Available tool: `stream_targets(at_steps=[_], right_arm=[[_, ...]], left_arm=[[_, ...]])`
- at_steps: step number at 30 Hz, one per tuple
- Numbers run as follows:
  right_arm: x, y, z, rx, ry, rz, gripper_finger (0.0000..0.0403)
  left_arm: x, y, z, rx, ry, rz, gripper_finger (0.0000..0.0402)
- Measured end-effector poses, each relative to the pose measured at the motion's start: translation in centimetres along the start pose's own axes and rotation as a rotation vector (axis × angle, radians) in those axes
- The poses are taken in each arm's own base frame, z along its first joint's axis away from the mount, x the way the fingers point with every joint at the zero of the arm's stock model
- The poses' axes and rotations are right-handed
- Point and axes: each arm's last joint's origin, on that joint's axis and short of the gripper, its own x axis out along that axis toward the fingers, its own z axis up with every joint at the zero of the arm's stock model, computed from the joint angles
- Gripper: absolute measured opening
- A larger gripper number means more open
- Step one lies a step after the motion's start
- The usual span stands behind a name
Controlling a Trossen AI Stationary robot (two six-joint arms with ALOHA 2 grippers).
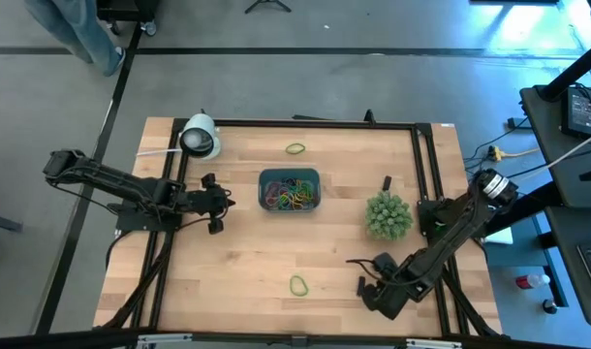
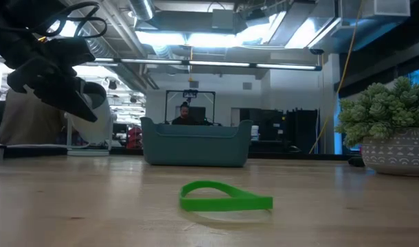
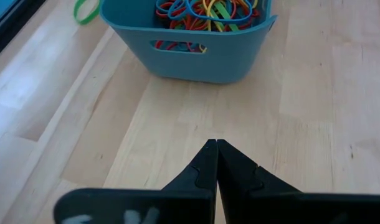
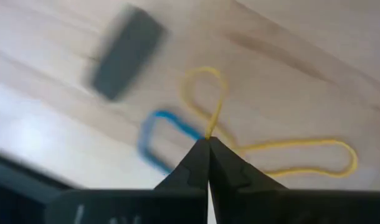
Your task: Pick and place rubber bands into bin
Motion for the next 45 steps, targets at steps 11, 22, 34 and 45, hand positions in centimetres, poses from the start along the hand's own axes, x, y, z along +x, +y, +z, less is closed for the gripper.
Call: stream_targets(at_steps=[11, 22, 34, 45], right_arm=[[-7.0, 3.9, 1.0, -0.102, -0.317, 0.118, 0.0002], [-12.0, 7.6, 8.2, -0.309, -0.621, 0.157, 0.0002], [-14.8, 9.4, 19.4, -0.459, -0.846, 0.183, 0.0002], [-10.6, 8.9, 27.7, -0.406, -0.740, 0.074, 0.0001]], left_arm=[[0.0, 0.0, 0.1, 0.005, -0.007, -0.007, 0.0001], [0.0, -0.1, 0.3, 0.038, -0.031, -0.022, 0.0002], [0.0, -0.1, 0.3, 0.054, -0.031, -0.023, 0.0002], [0.0, -0.1, 0.3, 0.061, -0.031, -0.023, 0.0001]])
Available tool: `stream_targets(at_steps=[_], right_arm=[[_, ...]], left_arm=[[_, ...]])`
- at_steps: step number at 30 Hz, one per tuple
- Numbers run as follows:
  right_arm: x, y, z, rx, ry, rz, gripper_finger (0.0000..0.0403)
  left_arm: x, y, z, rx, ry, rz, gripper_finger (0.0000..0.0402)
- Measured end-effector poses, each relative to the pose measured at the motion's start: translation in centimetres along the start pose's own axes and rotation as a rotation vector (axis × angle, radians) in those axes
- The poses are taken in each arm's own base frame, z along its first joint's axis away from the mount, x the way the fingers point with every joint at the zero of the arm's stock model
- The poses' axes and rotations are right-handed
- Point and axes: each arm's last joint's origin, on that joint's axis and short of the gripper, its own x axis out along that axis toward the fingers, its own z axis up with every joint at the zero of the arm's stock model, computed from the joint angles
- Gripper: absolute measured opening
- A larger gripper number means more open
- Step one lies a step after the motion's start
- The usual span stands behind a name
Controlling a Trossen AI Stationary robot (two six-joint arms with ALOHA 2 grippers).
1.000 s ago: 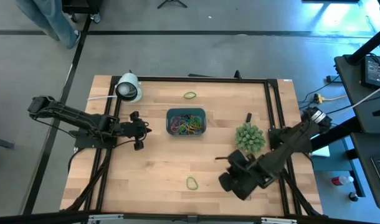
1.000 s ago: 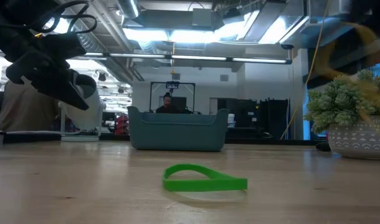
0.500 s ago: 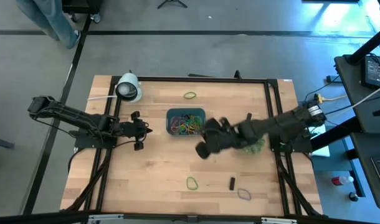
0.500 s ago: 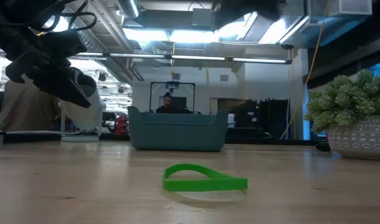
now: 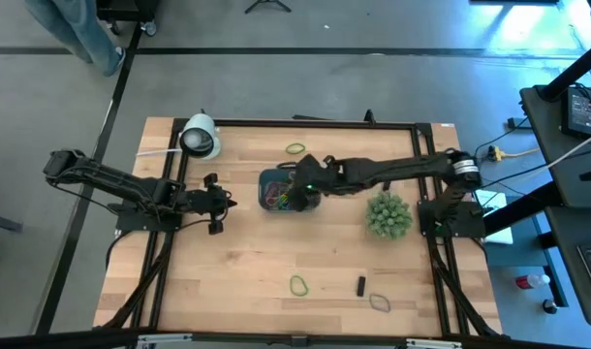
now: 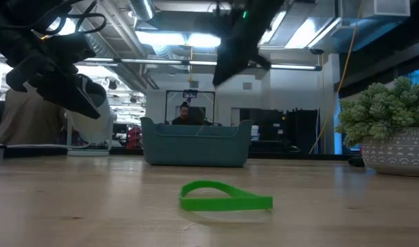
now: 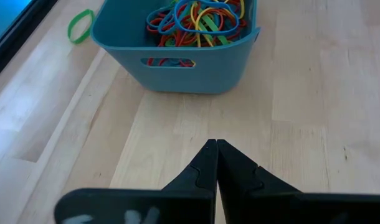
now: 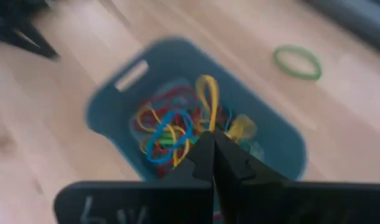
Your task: Pick and place rubber bands into bin
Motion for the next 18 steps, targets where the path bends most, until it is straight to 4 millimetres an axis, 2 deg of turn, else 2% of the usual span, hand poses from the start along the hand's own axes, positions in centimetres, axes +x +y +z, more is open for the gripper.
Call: stream_targets(at_steps=[6, 10, 13, 18], right_arm=[[5.4, -0.6, -1.2, 0.003, 0.129, -0.026, 0.0001], [8.0, -0.6, -1.9, 0.020, 0.181, 0.004, 0.0011], [8.8, -0.7, -2.1, 0.055, 0.204, 0.019, 0.0028], [8.6, -0.7, -1.9, 0.068, 0.203, 0.020, 0.0068]], left_arm=[[0.0, 0.0, 0.0, 0.003, 0.000, 0.000, 0.0002], [0.0, 0.0, 0.0, 0.003, 0.000, 0.000, 0.0001], [0.0, 0.0, 0.0, 0.003, 0.000, 0.000, 0.0003], [0.0, 0.0, 0.0, 0.002, 0.000, 0.000, 0.0001]])
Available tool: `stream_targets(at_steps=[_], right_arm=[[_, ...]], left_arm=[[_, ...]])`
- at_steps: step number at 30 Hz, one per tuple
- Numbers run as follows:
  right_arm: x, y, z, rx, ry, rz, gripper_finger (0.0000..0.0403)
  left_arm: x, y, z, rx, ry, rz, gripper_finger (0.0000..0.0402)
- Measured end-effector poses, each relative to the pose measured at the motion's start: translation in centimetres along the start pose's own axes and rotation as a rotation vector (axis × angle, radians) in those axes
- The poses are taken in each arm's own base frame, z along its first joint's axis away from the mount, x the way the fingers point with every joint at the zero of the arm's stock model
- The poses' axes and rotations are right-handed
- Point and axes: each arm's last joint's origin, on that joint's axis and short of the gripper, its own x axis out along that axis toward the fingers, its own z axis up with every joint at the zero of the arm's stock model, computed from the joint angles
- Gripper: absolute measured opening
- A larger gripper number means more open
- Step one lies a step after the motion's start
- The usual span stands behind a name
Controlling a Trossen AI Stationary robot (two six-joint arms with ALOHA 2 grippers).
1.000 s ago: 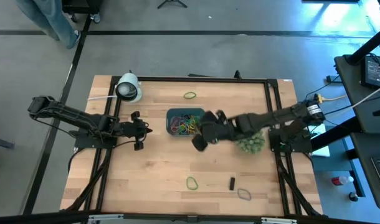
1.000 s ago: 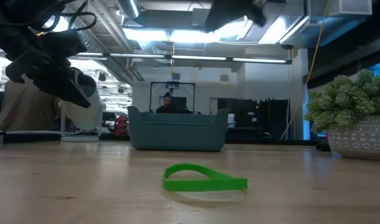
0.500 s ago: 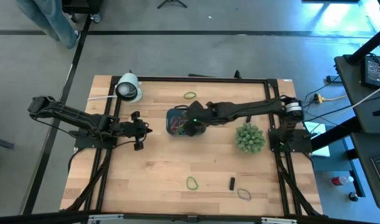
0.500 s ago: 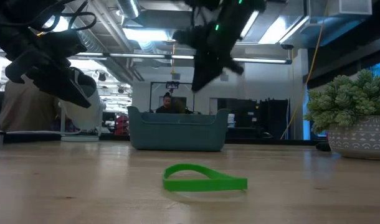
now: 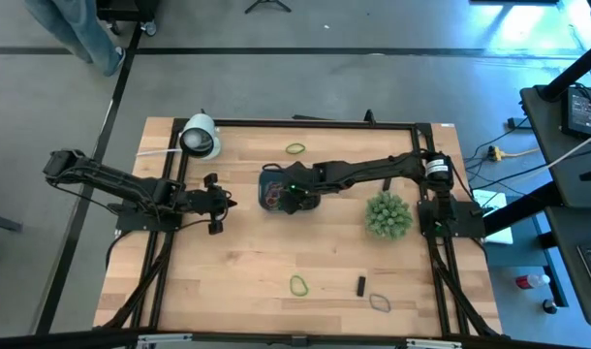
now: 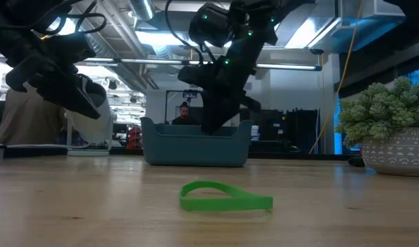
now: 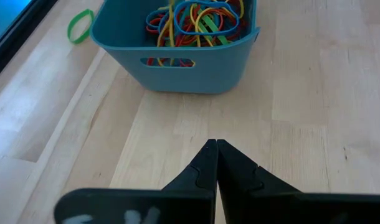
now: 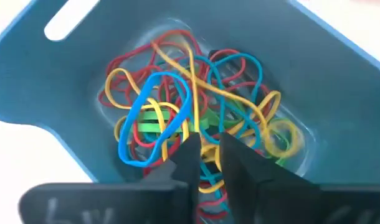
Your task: Pick and place rubber bands into bin
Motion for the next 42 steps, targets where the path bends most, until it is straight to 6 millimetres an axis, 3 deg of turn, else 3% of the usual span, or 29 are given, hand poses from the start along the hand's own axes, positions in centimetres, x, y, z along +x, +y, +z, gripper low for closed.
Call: stream_targets(at_steps=[8, 12, 16, 21, 31, 42], right_arm=[[-2.3, 0.7, 1.5, -0.039, 0.038, 0.001, 0.0129], [-4.6, 2.1, 1.6, -0.093, 0.075, -0.010, 0.0131], [-7.0, 4.5, 0.3, -0.179, 0.104, 0.008, 0.0123], [-8.8, 7.5, -3.6, -0.275, 0.149, 0.005, 0.0111], [-12.5, 11.8, -13.4, -0.227, 0.210, -0.035, 0.0094], [-13.7, 12.1, -23.2, -0.019, 0.310, -0.127, 0.0094]], left_arm=[[0.0, 0.0, 0.0, 0.000, 0.000, 0.000, 0.0001], [0.0, 0.0, 0.0, -0.001, 0.000, 0.000, 0.0003], [0.0, 0.0, 0.0, -0.002, 0.000, 0.000, 0.0001], [0.0, 0.0, 0.0, -0.013, 0.003, -0.010, 0.0003], [0.0, -0.2, 0.0, -0.035, 0.016, -0.071, 0.0004], [0.0, -0.2, 0.0, -0.041, 0.016, -0.070, 0.0005]])
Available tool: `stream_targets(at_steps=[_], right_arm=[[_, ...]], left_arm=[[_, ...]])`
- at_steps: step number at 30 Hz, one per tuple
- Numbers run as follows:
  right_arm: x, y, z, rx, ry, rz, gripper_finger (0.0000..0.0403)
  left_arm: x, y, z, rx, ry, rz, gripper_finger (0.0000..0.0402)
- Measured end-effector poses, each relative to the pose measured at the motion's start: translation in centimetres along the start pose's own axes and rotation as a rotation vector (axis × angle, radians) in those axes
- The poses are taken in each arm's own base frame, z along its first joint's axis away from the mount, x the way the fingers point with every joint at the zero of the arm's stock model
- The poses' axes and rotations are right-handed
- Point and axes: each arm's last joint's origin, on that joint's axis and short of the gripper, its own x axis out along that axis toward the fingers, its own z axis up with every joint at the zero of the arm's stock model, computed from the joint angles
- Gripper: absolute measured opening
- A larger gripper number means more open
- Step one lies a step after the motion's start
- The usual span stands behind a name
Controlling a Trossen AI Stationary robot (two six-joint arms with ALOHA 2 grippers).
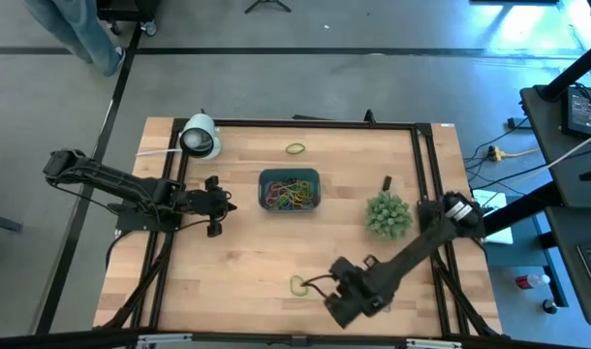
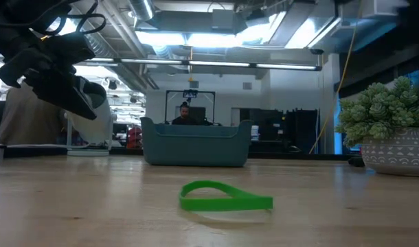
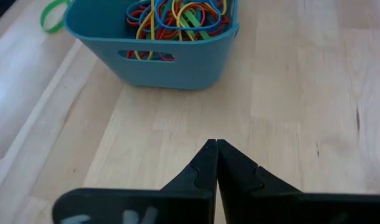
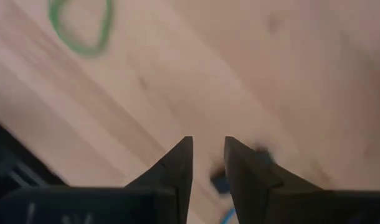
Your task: Pick and place rubber bands into bin
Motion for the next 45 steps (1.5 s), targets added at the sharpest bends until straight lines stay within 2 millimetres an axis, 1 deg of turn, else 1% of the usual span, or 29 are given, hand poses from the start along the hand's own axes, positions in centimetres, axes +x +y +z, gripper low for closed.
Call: stream_targets(at_steps=[2, 9, 12, 16, 20, 23, 30, 39, 43, 45], right_arm=[[0.5, -0.2, -1.1, 0.027, 0.029, -0.011, 0.0094], [1.9, -1.1, -4.0, 0.093, 0.139, -0.072, 0.0094], [2.6, -1.6, -5.0, 0.123, 0.136, -0.099, 0.0094], [4.4, -2.1, -5.7, 0.195, 0.124, -0.083, 0.0094], [5.6, -2.2, -5.8, 0.254, 0.079, -0.040, 0.0094], [5.6, -2.3, -5.8, 0.296, 0.074, -0.050, 0.0095], [5.6, -2.3, -5.7, 0.305, 0.077, -0.051, 0.0095], [4.2, -1.5, -4.9, 0.315, 0.081, -0.039, 0.0095], [4.1, -1.5, -4.9, 0.315, 0.082, -0.042, 0.0096], [4.1, -1.5, -4.9, 0.317, 0.080, -0.042, 0.0103]], left_arm=[[0.0, 0.0, 0.0, -0.009, 0.000, 0.000, 0.0005], [0.0, 0.0, 0.0, -0.021, -0.001, 0.001, 0.0006], [0.0, 0.0, 0.0, -0.022, -0.001, 0.001, 0.0006], [0.0, 0.0, 0.0, -0.023, -0.001, 0.002, 0.0004], [0.0, 0.0, 0.0, -0.022, -0.003, 0.009, 0.0002], [0.0, 0.0, 0.0, -0.022, -0.004, 0.010, 0.0003], [0.0, 0.0, 0.0, -0.013, -0.005, 0.016, 0.0003], [0.0, 0.1, 0.0, -0.012, -0.007, 0.028, 0.0003], [0.0, 0.1, 0.0, -0.012, -0.008, 0.029, 0.0002], [0.0, 0.1, 0.0, -0.012, -0.008, 0.029, 0.0001]])
